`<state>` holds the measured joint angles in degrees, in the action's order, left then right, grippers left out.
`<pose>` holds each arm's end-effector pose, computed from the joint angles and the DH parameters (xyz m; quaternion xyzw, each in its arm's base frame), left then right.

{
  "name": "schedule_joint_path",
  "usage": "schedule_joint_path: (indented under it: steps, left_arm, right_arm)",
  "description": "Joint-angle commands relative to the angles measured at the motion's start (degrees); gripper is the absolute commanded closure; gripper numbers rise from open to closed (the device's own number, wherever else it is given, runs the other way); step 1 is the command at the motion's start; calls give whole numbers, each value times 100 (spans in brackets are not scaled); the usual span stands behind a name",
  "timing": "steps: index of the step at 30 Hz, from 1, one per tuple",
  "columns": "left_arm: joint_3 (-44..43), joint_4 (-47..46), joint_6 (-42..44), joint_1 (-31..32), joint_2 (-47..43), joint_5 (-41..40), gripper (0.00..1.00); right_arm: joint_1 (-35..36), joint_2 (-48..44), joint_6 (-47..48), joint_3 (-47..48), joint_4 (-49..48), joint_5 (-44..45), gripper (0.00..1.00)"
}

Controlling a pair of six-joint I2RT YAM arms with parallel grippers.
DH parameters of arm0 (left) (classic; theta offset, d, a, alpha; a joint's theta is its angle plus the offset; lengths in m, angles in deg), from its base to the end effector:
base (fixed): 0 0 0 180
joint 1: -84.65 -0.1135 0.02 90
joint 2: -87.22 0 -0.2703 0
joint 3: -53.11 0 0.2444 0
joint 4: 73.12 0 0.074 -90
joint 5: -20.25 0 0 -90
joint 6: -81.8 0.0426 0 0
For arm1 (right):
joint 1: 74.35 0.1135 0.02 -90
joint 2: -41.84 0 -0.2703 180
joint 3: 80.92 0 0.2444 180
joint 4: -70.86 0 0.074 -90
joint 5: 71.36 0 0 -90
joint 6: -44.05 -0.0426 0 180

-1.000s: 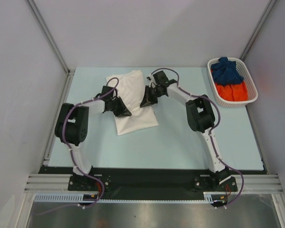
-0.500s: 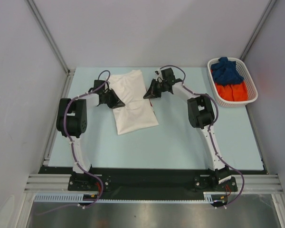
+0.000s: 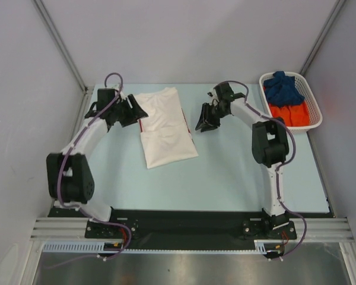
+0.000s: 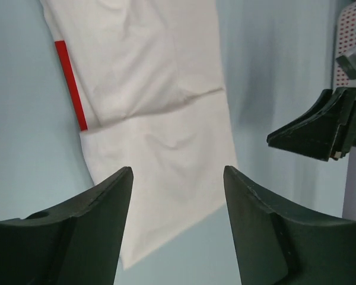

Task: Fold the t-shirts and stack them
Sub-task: Fold the tshirt

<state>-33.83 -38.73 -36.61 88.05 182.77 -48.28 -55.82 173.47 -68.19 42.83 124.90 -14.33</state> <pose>0.3693 -0.0376 0.2684 -0.1226 0.8957 -0.2716 0.3300 0.4604 0.1788 0.1852 -0.0387 0.9320 0.3391 0.1222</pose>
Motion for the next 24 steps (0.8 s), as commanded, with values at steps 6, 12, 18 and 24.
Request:
schedule_joint_path:
  steps: [6, 12, 18, 24]
  left_arm:
    - [2768, 434, -735, 143, -2572, -65, 22]
    - [4230, -277, -1668, 205, -3253, 147, 19]
    - [4478, -814, -2098, 398, -2832, 155, 19]
    - [4592, -1297, -2670, 477, -2375, -47, 21]
  right_arm:
    - [20, -1790, 326, -2646, -608, -639, 35]
    - [37, -1905, 256, -3245, -1012, -877, 32]
    - [107, -1755, 45, -3500, -1302, -1000, 37]
    - [160, -1553, -175, -3553, -1566, -1009, 40]
